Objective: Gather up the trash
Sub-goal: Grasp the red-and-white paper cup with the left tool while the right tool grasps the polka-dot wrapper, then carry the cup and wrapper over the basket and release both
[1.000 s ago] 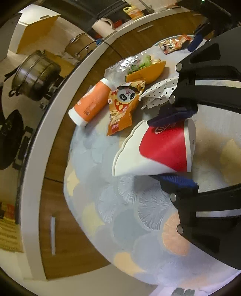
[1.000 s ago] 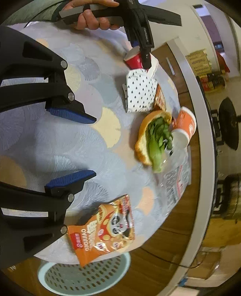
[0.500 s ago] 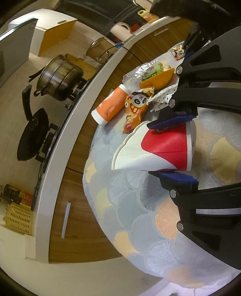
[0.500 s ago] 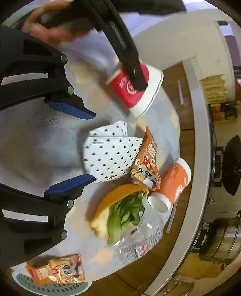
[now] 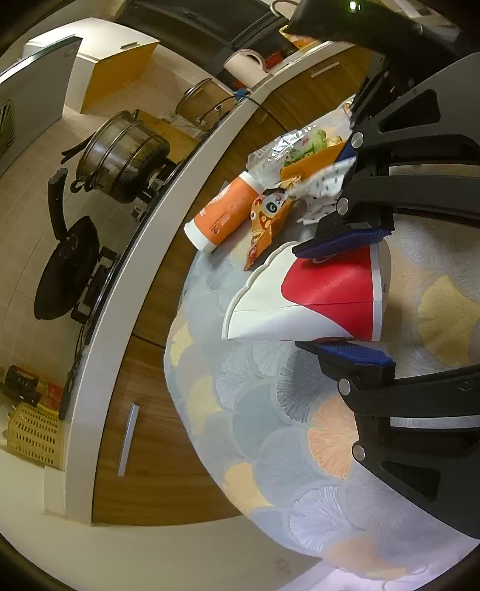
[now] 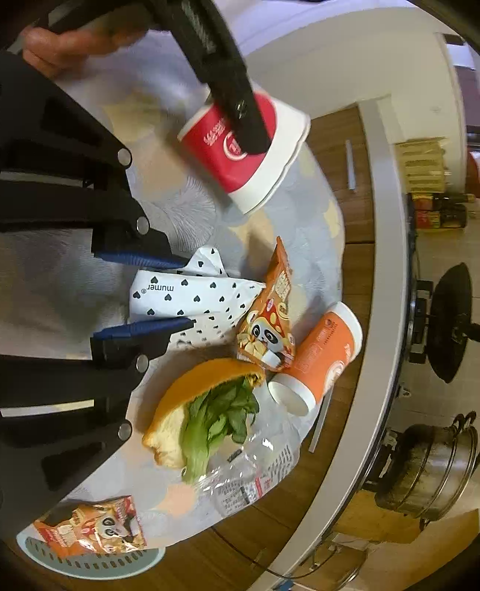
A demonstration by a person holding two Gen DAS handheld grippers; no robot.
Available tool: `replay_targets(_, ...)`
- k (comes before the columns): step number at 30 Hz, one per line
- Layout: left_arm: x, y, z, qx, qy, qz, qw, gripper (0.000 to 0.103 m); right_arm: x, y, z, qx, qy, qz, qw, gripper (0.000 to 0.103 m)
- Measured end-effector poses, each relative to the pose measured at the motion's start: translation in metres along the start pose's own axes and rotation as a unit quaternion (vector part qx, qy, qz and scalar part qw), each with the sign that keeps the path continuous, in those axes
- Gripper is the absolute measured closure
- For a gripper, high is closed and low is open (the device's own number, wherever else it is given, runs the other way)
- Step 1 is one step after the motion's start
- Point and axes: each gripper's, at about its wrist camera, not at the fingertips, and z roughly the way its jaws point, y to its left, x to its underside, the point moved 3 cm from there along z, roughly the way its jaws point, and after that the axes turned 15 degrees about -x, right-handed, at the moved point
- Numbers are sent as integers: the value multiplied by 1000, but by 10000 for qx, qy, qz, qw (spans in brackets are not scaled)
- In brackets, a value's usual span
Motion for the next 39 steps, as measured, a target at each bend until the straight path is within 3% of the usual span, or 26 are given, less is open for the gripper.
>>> replay_targets(3, 2, -5, -12, 58, -80, 61, 9999, 62, 4, -1, -21, -147, -159, 39, 9998, 92)
replay_targets(8, 5, -25, -43, 261, -260, 205, 9991, 62, 14, -10, -68, -292, -504, 204, 9981, 93)
replay_targets(13, 6, -65, -63, 663, -259, 518, 9961, 62, 29, -31, -115, -272, -847, 461, 9950, 93)
replay_targets(22, 26, -173, -79, 1179, -233, 1428, 9824, 62, 58, -107, -200, 527, -1502, 840, 9837, 93)
replay_targets(28, 47, -249, -83, 1383, -180, 2041, 9690, 62, 88, -178, -248, 1174, -1816, 1374, 9666, 93)
replay_targets(34, 66, -319, -66, 1625, 96, 2427, 9563, 62, 127, -250, -271, 1697, -1790, 2040, 9474, 93)
replay_targets(39, 91, -384, -48, 1764, 390, 2861, 9410, 62, 161, -308, -265, 1814, -1522, 2659, 9345, 93)
